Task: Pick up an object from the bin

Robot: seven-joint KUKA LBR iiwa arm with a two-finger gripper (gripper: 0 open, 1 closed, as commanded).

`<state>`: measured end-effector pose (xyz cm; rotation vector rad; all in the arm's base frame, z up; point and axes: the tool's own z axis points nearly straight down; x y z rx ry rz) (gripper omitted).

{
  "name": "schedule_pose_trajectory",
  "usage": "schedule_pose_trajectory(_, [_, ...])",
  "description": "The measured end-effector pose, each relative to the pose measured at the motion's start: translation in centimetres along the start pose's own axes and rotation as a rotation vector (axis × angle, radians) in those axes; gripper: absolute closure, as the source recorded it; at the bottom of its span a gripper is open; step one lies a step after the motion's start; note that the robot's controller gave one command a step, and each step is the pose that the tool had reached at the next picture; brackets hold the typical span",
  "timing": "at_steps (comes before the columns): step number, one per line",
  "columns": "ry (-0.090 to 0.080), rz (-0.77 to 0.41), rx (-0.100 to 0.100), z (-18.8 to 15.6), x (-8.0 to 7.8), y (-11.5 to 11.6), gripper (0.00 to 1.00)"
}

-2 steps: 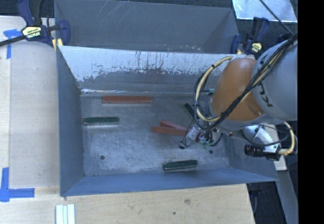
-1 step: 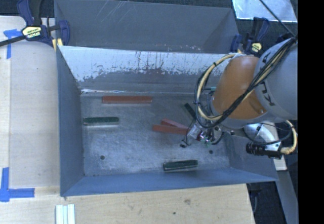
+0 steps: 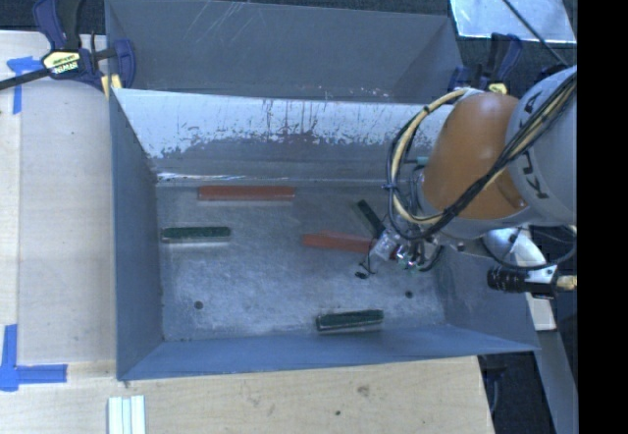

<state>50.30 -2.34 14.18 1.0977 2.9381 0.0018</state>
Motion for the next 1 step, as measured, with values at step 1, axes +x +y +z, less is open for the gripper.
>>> schedule_pose_trajectory(1, [0.0, -0.003, 0.0, -3.36, -0.12, 0.02, 1.0])
